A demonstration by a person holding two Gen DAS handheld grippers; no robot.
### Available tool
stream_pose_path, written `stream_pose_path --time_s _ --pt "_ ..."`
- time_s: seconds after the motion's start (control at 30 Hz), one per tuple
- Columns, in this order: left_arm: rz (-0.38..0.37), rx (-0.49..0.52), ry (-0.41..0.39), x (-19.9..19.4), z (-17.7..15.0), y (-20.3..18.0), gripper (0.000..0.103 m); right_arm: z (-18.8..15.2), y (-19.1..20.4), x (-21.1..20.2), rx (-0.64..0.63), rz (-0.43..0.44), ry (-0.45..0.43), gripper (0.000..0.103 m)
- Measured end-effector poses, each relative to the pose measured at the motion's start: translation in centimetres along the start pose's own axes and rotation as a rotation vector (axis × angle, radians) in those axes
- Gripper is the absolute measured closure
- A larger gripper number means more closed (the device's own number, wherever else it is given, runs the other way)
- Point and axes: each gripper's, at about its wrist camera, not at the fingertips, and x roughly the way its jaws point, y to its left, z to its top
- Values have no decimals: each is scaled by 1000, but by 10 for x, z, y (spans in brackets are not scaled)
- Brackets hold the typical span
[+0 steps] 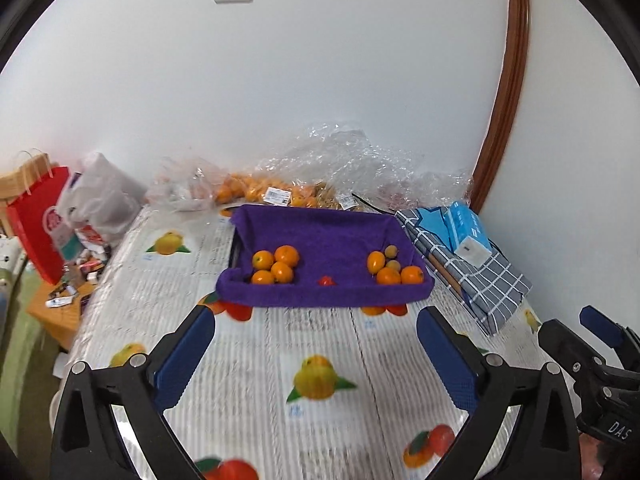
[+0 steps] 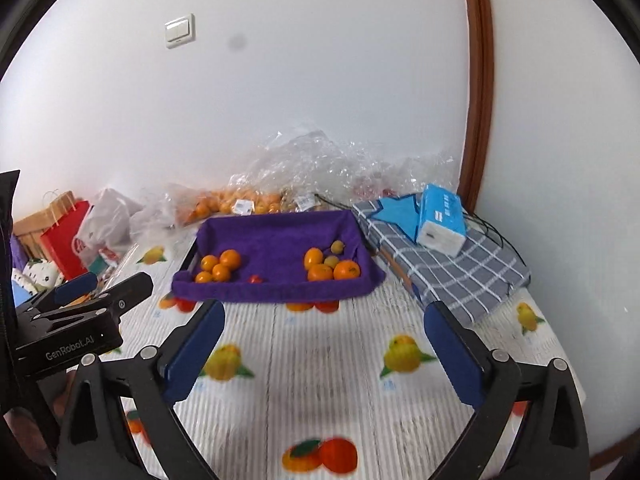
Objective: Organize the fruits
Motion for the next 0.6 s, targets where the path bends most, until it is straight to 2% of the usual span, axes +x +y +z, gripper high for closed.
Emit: stream_pose_path --time_s 0.13,0.2,0.5,0.6 --pt "27 36 -41 -30 -7 -10 1 -7 -7 -16 27 -4 6 4" --pt "12 39 -45 -37 -9 -12 1 -11 -9 -23 31 -20 8 4" --pt "-7 51 -45 -46 -13 -25 1 -13 -10 -39 20 -59 -15 4" --pt "0 51 -52 -50 -12 -25 1 -15 -12 -41 29 -49 -17 4"
